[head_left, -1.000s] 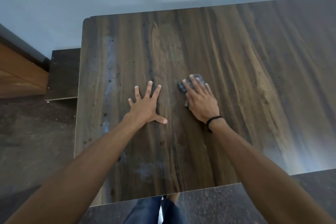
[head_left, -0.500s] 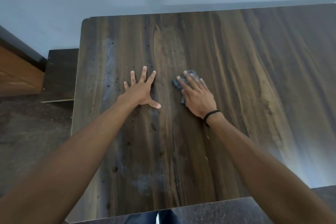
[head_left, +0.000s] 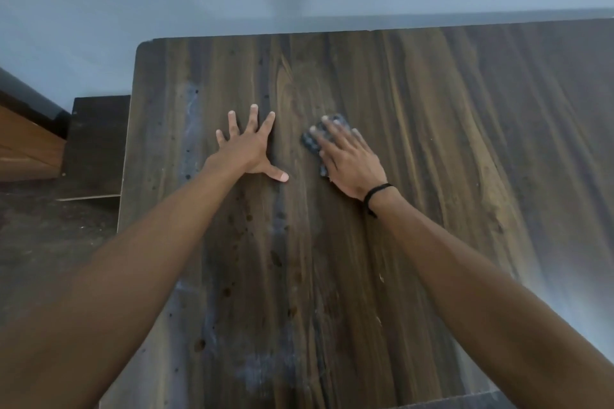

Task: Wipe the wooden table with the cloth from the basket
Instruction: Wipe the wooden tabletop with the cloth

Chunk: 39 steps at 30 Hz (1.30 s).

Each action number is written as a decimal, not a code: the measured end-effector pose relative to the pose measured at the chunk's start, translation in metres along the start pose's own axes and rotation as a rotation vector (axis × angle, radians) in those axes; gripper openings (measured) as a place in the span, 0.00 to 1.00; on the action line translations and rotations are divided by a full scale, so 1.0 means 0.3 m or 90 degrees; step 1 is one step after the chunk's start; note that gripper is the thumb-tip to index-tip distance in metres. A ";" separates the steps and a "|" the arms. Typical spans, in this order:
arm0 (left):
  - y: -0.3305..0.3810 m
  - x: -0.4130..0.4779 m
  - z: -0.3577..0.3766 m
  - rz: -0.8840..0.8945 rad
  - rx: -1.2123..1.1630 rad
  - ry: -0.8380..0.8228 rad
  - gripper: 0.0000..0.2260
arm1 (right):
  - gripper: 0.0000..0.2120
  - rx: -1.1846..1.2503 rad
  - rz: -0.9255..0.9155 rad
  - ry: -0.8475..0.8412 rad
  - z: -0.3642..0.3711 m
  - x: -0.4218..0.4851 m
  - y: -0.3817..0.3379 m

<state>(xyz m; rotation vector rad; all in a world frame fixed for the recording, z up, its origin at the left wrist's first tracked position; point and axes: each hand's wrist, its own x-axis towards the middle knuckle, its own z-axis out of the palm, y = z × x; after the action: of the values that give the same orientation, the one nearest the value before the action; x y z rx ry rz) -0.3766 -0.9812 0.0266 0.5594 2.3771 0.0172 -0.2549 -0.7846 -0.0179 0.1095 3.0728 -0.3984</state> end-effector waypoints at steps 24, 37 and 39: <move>-0.052 0.235 -0.225 0.030 0.014 -0.019 0.65 | 0.25 0.025 0.121 0.064 -0.027 0.382 0.062; -0.074 0.279 -0.218 0.041 0.002 0.000 0.64 | 0.25 0.008 0.009 -0.007 -0.038 0.515 0.044; -0.080 0.281 -0.218 0.042 0.002 0.001 0.64 | 0.25 0.021 0.080 0.018 -0.058 0.562 0.096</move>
<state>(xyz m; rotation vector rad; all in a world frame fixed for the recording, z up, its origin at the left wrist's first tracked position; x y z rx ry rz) -0.4839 -0.9605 0.0202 0.6398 2.3600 0.0425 -0.4212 -0.7416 -0.0168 0.3098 3.0663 -0.4436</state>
